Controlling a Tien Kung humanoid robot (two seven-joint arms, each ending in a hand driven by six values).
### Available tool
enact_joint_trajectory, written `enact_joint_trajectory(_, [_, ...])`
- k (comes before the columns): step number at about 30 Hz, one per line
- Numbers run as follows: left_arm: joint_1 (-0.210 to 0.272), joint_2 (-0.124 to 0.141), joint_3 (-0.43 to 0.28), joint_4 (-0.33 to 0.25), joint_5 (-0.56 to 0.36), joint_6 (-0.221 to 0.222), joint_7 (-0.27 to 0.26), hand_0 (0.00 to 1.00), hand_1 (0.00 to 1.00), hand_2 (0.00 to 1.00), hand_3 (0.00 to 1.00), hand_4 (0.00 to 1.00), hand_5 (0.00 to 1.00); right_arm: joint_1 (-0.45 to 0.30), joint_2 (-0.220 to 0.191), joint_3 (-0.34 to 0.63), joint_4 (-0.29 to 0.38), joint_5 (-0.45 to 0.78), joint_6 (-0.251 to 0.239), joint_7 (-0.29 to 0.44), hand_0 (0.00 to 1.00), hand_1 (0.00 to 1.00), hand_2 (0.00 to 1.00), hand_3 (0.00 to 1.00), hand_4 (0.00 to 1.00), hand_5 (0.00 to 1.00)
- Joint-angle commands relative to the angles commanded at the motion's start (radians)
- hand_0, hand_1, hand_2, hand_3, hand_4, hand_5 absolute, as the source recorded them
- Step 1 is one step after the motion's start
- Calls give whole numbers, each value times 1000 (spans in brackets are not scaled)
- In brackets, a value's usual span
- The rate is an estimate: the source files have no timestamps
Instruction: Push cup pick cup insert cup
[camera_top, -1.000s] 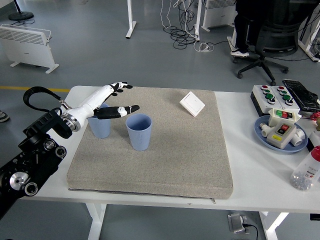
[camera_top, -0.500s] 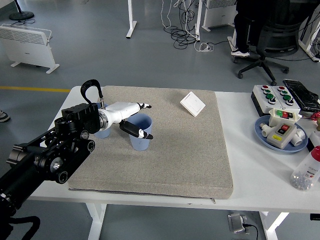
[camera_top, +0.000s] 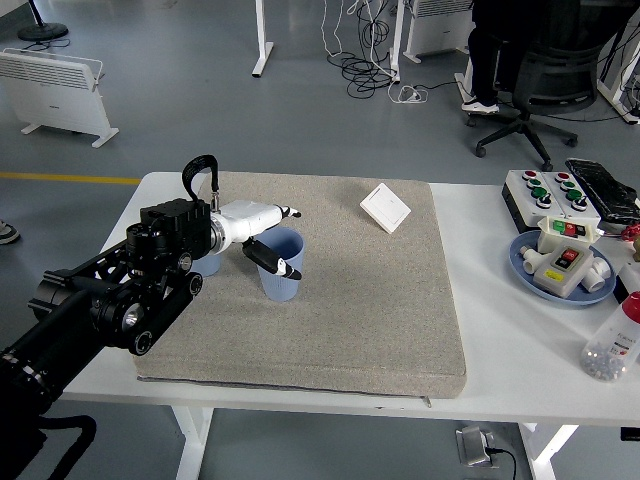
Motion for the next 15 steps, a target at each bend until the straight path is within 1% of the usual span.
enact_joint_trajectory(4, [1,-11,-5,11,11,-3,5,782,812,954,998,978,528,0,1,3,0,-8,-1,-1,757,634,661,559,80,474])
enact_joint_trajectory(5, [2,-13,-4,13,13,-4,5,727,773,916,998,840,364,0,2,3,0,-10,-1,-1,757,635,661,560,81,475])
enact_joint_trajectory(10, [7,-18,1,25,15,3,3,727,773,916,998,840,364,2,2,6,0,-17,-2,-1,757,635,661,560,81,475])
enact_joint_trajectory(11, [8,-18,1,26,14,6,1,632,733,891,899,780,309,3,2,7,0,-20,-2,-2,757,634,661,559,82,476])
enact_joint_trajectory(15, [9,-15,4,25,13,10,0,632,733,891,899,780,309,4,2,9,0,-25,-2,-2,757,634,661,559,82,476])
